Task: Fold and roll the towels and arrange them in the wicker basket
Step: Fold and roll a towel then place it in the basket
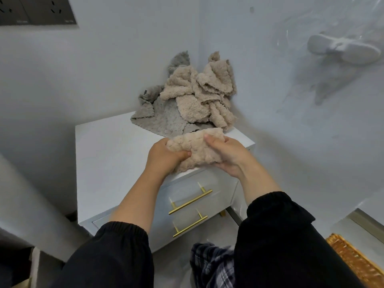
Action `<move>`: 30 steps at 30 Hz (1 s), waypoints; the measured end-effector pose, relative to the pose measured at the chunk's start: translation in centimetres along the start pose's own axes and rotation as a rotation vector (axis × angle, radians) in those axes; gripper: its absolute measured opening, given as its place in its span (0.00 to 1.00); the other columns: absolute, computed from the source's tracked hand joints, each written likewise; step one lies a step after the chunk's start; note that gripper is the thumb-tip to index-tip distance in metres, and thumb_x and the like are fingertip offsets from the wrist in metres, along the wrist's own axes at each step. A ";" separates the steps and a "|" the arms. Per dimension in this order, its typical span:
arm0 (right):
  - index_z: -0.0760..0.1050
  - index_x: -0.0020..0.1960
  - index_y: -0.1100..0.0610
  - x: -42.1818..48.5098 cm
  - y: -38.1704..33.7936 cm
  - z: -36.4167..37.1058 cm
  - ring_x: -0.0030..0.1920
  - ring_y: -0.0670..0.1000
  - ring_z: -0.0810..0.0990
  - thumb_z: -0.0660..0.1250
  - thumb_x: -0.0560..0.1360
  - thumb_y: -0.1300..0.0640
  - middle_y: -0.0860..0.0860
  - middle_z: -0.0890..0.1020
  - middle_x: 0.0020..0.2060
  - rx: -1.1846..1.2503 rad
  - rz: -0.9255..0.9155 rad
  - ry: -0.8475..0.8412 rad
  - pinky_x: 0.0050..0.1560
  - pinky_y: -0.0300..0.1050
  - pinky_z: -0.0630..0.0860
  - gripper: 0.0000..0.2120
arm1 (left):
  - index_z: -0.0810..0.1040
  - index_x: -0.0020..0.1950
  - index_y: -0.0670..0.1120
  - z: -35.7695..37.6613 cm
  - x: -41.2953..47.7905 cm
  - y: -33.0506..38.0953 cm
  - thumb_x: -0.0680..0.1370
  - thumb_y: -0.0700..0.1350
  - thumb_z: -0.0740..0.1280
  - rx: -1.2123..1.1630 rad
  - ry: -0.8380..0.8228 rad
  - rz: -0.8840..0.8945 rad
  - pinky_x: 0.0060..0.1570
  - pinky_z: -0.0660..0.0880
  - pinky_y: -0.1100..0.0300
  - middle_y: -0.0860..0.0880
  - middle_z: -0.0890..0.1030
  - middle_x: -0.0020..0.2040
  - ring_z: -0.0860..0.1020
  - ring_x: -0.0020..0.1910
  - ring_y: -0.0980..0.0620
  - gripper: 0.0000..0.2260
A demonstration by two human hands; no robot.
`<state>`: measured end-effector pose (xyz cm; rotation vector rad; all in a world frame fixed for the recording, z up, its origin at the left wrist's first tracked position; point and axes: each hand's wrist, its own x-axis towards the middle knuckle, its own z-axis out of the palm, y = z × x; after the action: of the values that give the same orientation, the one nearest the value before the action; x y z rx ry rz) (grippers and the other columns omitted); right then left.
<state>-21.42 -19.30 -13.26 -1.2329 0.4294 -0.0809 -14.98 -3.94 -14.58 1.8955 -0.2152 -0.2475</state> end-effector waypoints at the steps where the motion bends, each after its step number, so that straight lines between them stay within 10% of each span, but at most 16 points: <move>1: 0.78 0.53 0.57 -0.3 0.2 -0.6 0.47 0.52 0.84 0.73 0.71 0.56 0.53 0.85 0.45 -0.017 -0.036 0.079 0.49 0.52 0.81 0.12 | 0.77 0.47 0.47 0.8 -0.2 0.4 0.65 0.42 0.78 -0.007 -0.020 0.009 0.47 0.79 0.51 0.46 0.82 0.46 0.81 0.47 0.46 0.14; 10: 0.75 0.37 0.56 -9.8 0.3 -10.1 0.31 0.42 0.76 0.71 0.73 0.50 0.44 0.78 0.31 -0.490 -0.526 0.699 0.34 0.43 0.74 0.11 | 0.76 0.54 0.47 11.1 -6.7 3.1 0.69 0.39 0.76 -0.149 -0.420 0.005 0.47 0.81 0.51 0.47 0.82 0.51 0.81 0.49 0.49 0.17; 17: 0.78 0.38 0.60 -18.6 -0.1 -17.0 0.33 0.45 0.76 0.72 0.73 0.52 0.51 0.79 0.31 -0.488 -0.637 0.850 0.32 0.41 0.72 0.12 | 0.76 0.61 0.41 17.7 -11.6 5.6 0.68 0.34 0.75 -0.222 -0.778 -0.124 0.54 0.79 0.51 0.43 0.82 0.55 0.82 0.53 0.45 0.22; 25: 0.76 0.38 0.71 -21.8 1.5 -28.4 0.32 0.53 0.77 0.74 0.68 0.46 0.57 0.78 0.31 -0.273 -0.297 0.997 0.32 0.47 0.72 0.26 | 0.78 0.57 0.43 27.9 -16.8 5.1 0.73 0.36 0.71 -0.205 -1.027 -0.356 0.40 0.80 0.59 0.47 0.83 0.48 0.81 0.46 0.50 0.13; 30: 0.78 0.57 0.62 -22.2 5.7 -33.7 0.53 0.56 0.83 0.74 0.69 0.48 0.58 0.83 0.53 0.369 -0.107 0.801 0.57 0.55 0.78 0.23 | 0.79 0.54 0.42 33.7 -18.9 1.6 0.72 0.36 0.72 -0.256 -0.908 -0.471 0.32 0.78 0.60 0.44 0.82 0.46 0.81 0.41 0.48 0.11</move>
<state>-54.92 -41.15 -21.29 -0.8155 0.9907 -0.7303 -42.52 -29.88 -22.74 1.4413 -0.3162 -1.3876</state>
